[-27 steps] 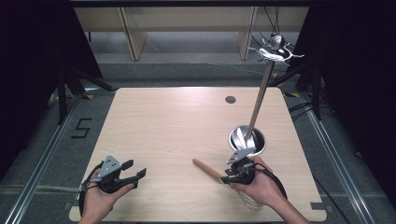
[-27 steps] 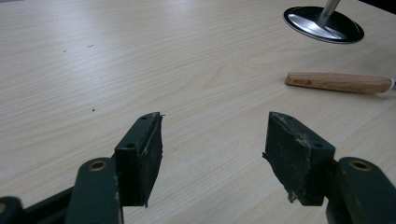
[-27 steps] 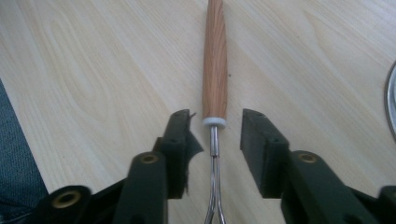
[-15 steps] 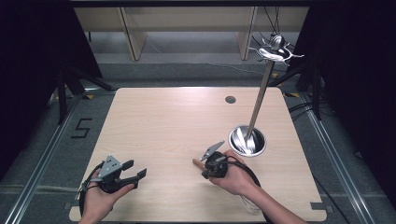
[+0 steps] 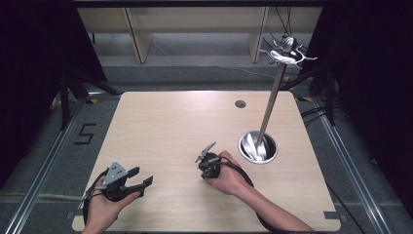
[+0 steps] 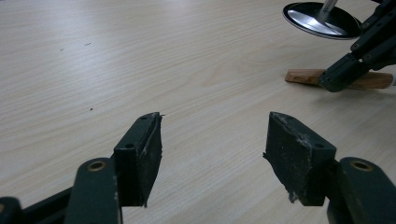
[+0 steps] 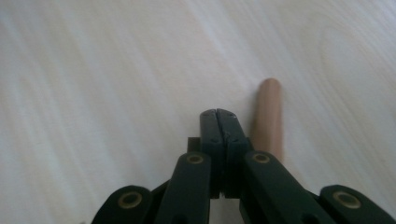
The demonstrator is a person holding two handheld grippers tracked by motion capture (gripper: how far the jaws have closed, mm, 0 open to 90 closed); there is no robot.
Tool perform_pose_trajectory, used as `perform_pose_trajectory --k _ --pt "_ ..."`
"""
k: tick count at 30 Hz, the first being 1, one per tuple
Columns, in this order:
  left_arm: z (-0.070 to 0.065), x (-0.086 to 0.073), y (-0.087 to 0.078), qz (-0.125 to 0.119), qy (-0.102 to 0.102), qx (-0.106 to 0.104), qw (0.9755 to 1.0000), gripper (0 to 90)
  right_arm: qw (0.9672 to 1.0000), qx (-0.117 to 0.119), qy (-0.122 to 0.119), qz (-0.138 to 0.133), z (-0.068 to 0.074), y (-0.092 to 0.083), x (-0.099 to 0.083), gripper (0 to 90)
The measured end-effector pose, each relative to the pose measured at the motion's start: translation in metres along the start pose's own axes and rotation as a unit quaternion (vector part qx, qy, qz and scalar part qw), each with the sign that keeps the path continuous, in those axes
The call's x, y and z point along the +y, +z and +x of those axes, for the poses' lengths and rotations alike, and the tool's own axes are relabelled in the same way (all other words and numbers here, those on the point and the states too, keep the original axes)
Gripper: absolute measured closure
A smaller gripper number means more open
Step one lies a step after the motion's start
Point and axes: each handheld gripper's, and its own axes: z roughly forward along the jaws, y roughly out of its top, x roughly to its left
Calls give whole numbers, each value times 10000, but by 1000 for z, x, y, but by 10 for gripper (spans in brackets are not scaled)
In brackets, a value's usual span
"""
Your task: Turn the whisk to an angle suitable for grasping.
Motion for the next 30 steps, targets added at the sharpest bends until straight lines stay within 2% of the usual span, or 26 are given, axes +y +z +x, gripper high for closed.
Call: perform_pose_trajectory --k 1,2,3,4,5,7,8,9,10,12,13,15,17,18,19,21,22,23,24,25,26,27,28,29,30 --pt "2 0 0 1 58 -8 10000 353 9999 -11 137 46 -1 0 0 900" --pt "1 0 0 3 16 2 10000 352 9997 -27 231 64 -8 2 -1 900" --pt "0 -1 0 24 -82 3 10000 352 9997 -59 218 63 -10 3 -1 900" --pt "0 -1 0 24 -82 3 10000 351 9997 -59 218 63 -10 3 -1 900" --pt "0 0 0 9 7 -3 10000 351 9994 -111 313 55 -16 3 -2 900" --pt "1 0 1 -8 17 -31 10000 351 9985 -155 522 73 -21 1 -4 900" --pt "0 0 0 27 10 0 10000 351 9985 -155 522 73 -21 1 -4 900" --pt "1 0 0 14 76 4 10000 350 9977 -182 652 18 -30 0 -5 900" --pt "0 -1 0 38 -20 -11 10000 350 9974 -196 691 -34 -35 0 -6 900" --pt "0 -1 0 52 -34 -8 10000 350 9962 -254 833 -63 -41 -2 -7 900" --pt "0 -1 0 49 -34 -9 10000 350 9961 -293 828 -80 -46 -3 -7 900" --pt "1 -1 0 59 5 -11 10000 350 9944 -274 1017 -97 -53 -5 -9 900" --pt "1 -1 1 64 30 -20 10000 349 9937 -300 1079 -79 -60 -7 -10 900" --pt "1 -1 1 64 30 -20 10000 349 9937 -300 1079 -79 -60 -7 -10 900" --pt "2 0 1 67 100 -15 9999 349 9934 -440 1054 -89 -63 -8 -12 900" --pt "3 0 1 60 177 -13 9998 349 9931 -415 1092 -65 -64 -9 -13 893" --pt "1 0 1 54 88 0 9999 349 9931 -415 1092 -65 -64 -9 -13 893" --pt "3 0 1 48 227 -3 9997 349 9926 -435 1132 -26 -62 -13 -13 852" --pt "3 0 1 48 227 -3 9997 349 9926 -435 1132 -26 -62 -13 -13 852" --pt "0 -1 2 35 -59 28 10000 349 9939 -385 995 -280 -59 -20 -13 808" --pt "0 -1 2 35 -59 28 10000 349 9939 -385 995 -280 -59 -20 -13 808" --pt "1 0 3 26 19 3 10000 349 9943 -406 962 -219 -53 -30 -12 759" --pt "-1 0 3 79 -67 11 9999 349 9943 -406 962 -219 -53 -30 -12 759" --pt "2 1 4 29 168 -34 9998 349 9961 -545 683 -153 -52 -40 -15 733" --pt "2 1 4 29 168 -34 9998 349 9961 -545 683 -153 -52 -40 -15 733"
